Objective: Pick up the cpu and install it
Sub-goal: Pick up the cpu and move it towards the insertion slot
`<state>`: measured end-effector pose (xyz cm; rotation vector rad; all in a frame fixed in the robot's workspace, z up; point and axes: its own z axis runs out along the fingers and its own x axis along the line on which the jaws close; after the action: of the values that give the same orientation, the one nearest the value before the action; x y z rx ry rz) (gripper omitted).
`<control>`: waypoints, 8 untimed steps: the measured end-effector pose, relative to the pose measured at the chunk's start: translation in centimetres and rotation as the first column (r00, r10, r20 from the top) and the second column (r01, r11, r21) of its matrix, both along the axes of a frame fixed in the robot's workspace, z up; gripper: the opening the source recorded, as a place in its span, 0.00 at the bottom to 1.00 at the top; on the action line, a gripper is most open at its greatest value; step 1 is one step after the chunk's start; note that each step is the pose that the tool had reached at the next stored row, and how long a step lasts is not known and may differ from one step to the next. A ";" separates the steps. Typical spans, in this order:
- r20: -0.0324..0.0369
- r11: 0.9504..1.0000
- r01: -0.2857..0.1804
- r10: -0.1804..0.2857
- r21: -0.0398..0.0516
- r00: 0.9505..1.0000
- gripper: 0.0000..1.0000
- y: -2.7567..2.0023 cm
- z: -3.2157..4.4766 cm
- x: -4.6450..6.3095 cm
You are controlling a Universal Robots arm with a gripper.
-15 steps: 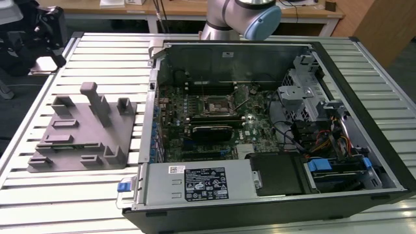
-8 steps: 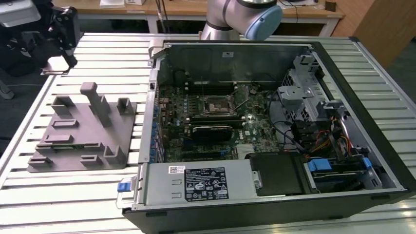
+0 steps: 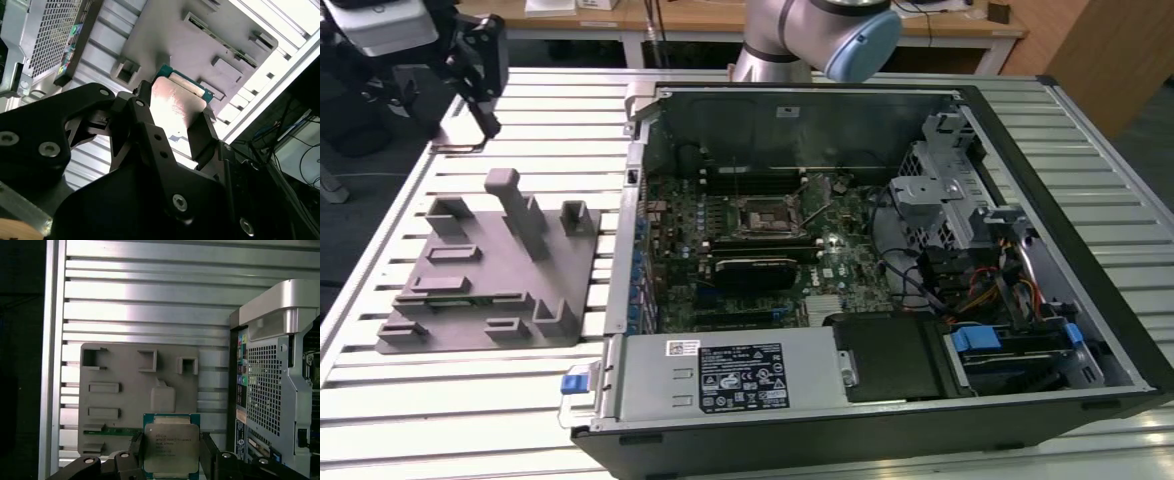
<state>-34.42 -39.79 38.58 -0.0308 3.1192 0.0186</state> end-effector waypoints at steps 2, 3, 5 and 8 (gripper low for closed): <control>0.000 1.000 0.000 0.000 0.000 1.000 0.53 0.00 0.00 0.6; 0.000 1.000 0.000 0.000 0.000 1.000 0.53 0.00 0.00 0.8; 0.000 1.000 0.000 0.000 0.000 1.000 0.53 0.00 0.01 1.4; 0.000 1.000 0.000 0.000 0.000 1.000 0.53 0.00 0.00 2.4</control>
<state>-31.99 -39.79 38.58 -0.0308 3.1193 0.0185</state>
